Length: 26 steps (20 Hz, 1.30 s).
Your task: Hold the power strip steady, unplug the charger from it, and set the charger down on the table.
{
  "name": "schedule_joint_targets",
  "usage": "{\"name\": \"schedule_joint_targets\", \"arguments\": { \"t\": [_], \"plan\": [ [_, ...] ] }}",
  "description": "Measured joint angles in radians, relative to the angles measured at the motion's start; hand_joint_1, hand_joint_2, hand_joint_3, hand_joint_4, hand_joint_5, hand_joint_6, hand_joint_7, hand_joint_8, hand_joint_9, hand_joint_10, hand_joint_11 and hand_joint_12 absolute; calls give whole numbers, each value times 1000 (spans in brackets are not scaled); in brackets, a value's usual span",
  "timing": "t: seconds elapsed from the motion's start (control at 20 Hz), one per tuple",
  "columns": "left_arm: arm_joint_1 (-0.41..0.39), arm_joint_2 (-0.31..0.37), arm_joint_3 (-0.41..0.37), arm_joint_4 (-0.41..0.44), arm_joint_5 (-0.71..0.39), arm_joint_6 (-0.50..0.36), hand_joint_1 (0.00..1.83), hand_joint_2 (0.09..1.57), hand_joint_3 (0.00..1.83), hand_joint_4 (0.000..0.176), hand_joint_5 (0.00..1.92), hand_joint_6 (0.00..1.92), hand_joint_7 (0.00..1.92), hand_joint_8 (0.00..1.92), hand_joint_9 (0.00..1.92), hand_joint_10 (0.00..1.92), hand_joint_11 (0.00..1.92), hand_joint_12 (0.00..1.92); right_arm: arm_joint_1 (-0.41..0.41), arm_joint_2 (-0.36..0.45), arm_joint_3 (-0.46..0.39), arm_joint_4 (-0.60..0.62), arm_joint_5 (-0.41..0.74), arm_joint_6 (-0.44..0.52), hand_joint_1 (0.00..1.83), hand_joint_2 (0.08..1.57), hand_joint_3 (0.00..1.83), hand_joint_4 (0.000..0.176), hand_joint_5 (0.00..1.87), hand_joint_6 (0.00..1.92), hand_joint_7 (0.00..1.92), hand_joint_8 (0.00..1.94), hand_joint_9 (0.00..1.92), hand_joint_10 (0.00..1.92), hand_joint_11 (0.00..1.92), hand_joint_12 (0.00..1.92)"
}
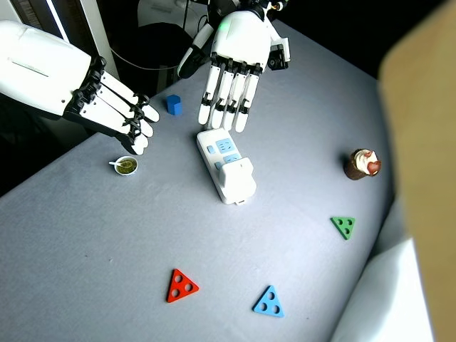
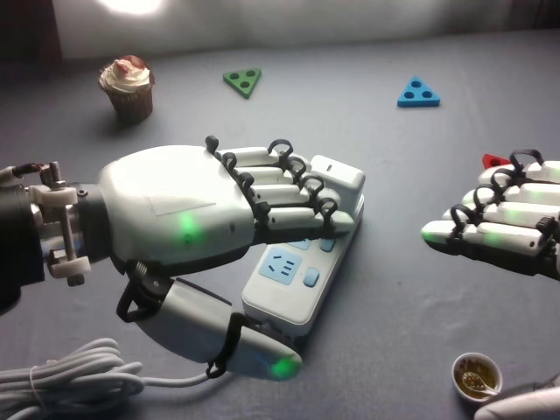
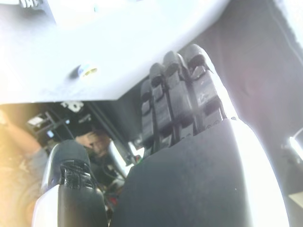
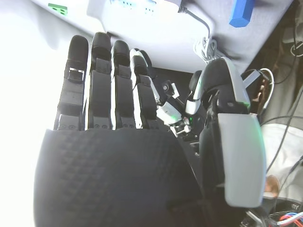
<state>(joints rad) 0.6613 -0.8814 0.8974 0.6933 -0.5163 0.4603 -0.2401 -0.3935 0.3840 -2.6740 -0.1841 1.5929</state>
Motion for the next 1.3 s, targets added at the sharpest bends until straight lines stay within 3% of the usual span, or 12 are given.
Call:
{"name": "schedule_joint_targets", "arguments": {
  "t": [0.25,0.75,1.1,1.15,1.25,1.3],
  "plan": [
    [4,-27,0,4,50,-25,0,1026,0,0,160,3,158,4,144,4,64,103,0,-1,0,-1,3,0,0,874,8,0,125,0,171,4,170,5,57,250],
    [17,-75,22,137,151,-161,0,1026,1,0,162,4,172,8,157,7,87,95,-12,-6,-8,43,-12,0,62,895,7,0,103,3,124,4,130,3,45,216],
    [20,-107,27,146,189,-163,0,1023,0,0,132,0,136,0,129,0,70,76,-14,-8,-16,158,-35,-1,459,965,14,0,145,0,207,0,206,2,110,243],
    [20,-114,31,145,189,-166,0,1022,0,0,131,0,135,0,128,0,71,75,-14,-8,-19,175,-43,-19,471,976,0,0,144,0,206,0,206,0,95,276],
    [25,-118,38,144,186,-170,0,1023,0,0,145,5,141,2,133,2,80,77,-14,-12,-30,229,-70,-78,724,1020,0,0,147,0,209,0,227,0,55,462],
    [29,-127,47,144,195,-171,0,1023,0,0,147,6,142,3,134,2,80,76,-24,-13,-37,247,-89,-105,753,1022,0,0,146,0,206,0,225,0,24,534]
  ]
}}
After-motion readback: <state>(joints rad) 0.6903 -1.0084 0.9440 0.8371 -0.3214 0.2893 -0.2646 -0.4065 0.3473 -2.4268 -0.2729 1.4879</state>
